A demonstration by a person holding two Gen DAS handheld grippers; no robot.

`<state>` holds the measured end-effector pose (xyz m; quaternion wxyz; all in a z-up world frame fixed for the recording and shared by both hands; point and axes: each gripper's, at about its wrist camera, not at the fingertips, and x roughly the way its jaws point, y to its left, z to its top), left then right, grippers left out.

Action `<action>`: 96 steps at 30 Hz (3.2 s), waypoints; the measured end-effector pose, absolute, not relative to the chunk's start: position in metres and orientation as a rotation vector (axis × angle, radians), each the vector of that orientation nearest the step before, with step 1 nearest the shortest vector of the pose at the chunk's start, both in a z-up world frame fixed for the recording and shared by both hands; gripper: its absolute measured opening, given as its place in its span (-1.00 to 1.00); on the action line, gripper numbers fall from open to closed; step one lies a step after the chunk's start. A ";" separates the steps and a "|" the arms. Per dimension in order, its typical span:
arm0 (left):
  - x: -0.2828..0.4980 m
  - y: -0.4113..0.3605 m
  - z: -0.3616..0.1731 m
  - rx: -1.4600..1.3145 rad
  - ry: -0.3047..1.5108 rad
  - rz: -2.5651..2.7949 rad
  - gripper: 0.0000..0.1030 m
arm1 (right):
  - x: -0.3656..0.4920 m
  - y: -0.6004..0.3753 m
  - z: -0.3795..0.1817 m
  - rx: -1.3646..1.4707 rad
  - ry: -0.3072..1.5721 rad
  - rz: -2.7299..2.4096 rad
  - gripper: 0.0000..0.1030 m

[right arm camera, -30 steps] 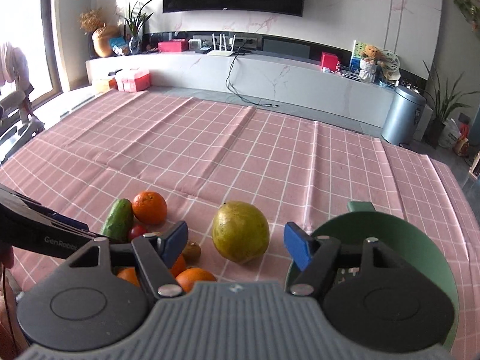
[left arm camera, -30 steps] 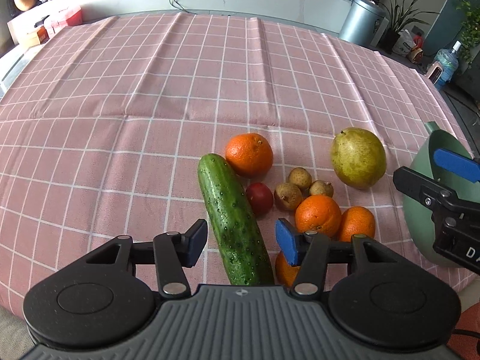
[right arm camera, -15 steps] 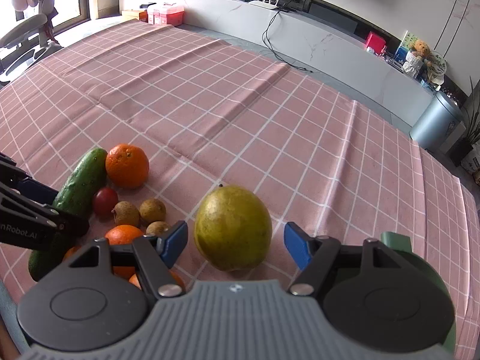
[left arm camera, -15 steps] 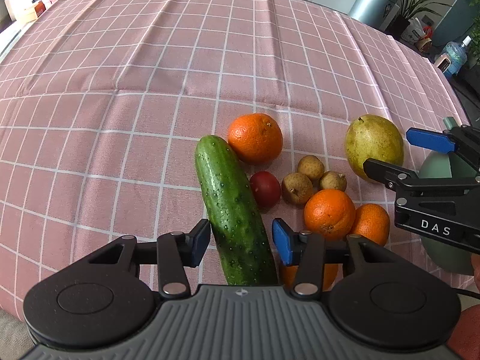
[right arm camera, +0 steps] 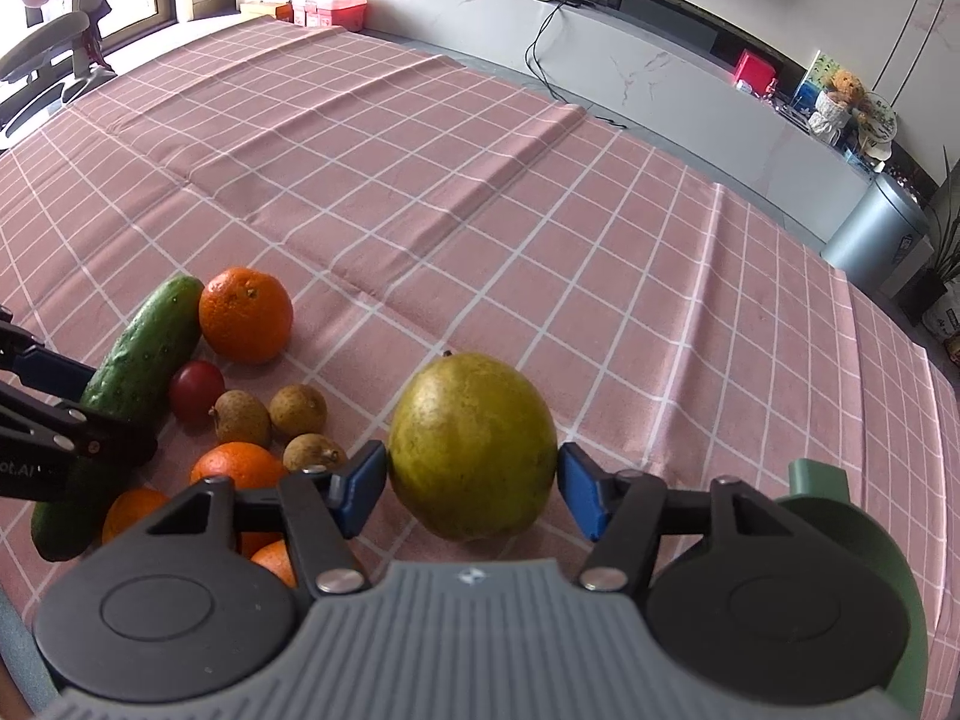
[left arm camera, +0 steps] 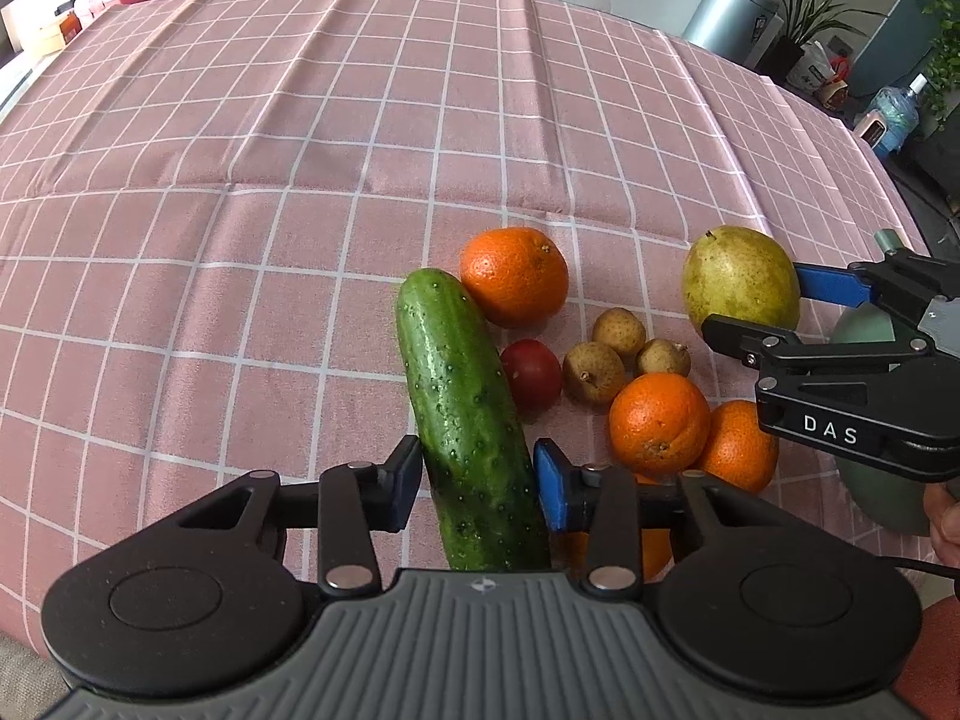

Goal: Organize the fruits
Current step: 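Grasp the green cucumber with the left tool while the right tool grasps the yellow-green pear, then carry the cucumber and pear over the green colander with both tools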

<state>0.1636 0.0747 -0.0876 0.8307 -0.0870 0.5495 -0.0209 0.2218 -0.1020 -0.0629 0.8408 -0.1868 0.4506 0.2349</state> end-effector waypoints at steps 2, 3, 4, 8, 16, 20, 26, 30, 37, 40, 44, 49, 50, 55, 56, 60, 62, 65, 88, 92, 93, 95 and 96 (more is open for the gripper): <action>0.158 0.076 -0.086 -0.182 1.147 -0.040 -0.13 | 0.218 -0.103 -0.060 -0.367 0.943 0.484 0.14; 0.156 0.077 -0.085 -0.189 1.141 -0.037 -0.14 | 0.215 -0.104 -0.057 -0.354 0.930 0.479 0.14; 0.154 0.079 -0.084 -0.197 1.136 -0.034 -0.14 | 0.212 -0.104 -0.053 -0.345 0.917 0.476 0.13; 0.144 0.083 -0.076 -0.198 1.102 -0.029 -0.16 | 0.195 -0.104 -0.034 -0.324 0.875 0.466 0.11; 0.123 0.082 -0.071 -0.184 1.102 -0.033 -0.17 | 0.152 -0.119 -0.012 -0.265 0.863 0.429 0.10; 0.114 0.081 -0.073 -0.178 1.099 -0.043 -0.17 | 0.122 -0.133 -0.007 -0.195 0.857 0.399 0.10; 0.108 0.077 -0.078 -0.169 1.115 -0.052 -0.17 | 0.089 -0.149 -0.017 -0.125 0.868 0.320 0.10; 0.105 0.075 -0.083 -0.164 1.135 -0.059 -0.18 | 0.083 -0.161 -0.025 -0.068 0.922 0.277 0.10; 0.104 0.075 -0.087 -0.161 1.155 -0.067 -0.18 | 0.087 -0.176 -0.038 0.008 1.045 0.222 0.10; 0.105 0.075 -0.087 -0.159 1.159 -0.071 -0.18 | 0.085 -0.179 -0.038 0.025 1.059 0.219 0.12; 0.107 0.075 -0.089 -0.158 1.160 -0.066 -0.17 | 0.086 -0.181 -0.045 0.025 1.124 0.193 0.22; 0.110 0.077 -0.094 -0.173 1.162 -0.070 -0.17 | 0.087 -0.185 -0.050 0.049 1.147 0.180 0.24; 0.110 0.076 -0.094 -0.172 1.162 -0.071 -0.17 | 0.087 -0.184 -0.051 0.038 1.155 0.174 0.24; 0.109 0.078 -0.094 -0.179 1.157 -0.071 -0.17 | 0.088 -0.181 -0.053 0.013 1.177 0.162 0.25; 0.108 0.078 -0.094 -0.181 1.155 -0.071 -0.17 | 0.088 -0.180 -0.054 -0.001 1.183 0.160 0.26; 0.107 0.076 -0.094 -0.176 1.153 -0.075 -0.20 | 0.087 -0.175 -0.056 -0.055 1.190 0.161 0.27; 0.105 0.075 -0.092 -0.168 1.147 -0.066 -0.20 | 0.086 -0.173 -0.056 -0.068 1.179 0.163 0.26; 0.100 0.078 -0.085 -0.178 1.118 -0.058 -0.20 | 0.083 -0.171 -0.054 -0.077 1.158 0.175 0.25; 0.096 -0.033 0.031 -0.143 0.862 -0.317 -0.20 | 0.056 -0.229 0.042 0.035 0.844 0.223 0.25; 0.114 -0.067 0.032 -0.139 0.851 -0.382 -0.20 | 0.066 -0.255 0.045 0.059 0.835 0.192 0.25; 0.119 -0.076 0.032 -0.140 0.850 -0.397 -0.20 | 0.070 -0.261 0.046 0.058 0.832 0.183 0.25; 0.130 -0.091 0.031 -0.140 0.848 -0.422 -0.20 | 0.079 -0.270 0.046 0.053 0.828 0.170 0.25; 0.135 -0.099 0.030 -0.138 0.849 -0.432 -0.20 | 0.083 -0.274 0.045 0.053 0.829 0.166 0.25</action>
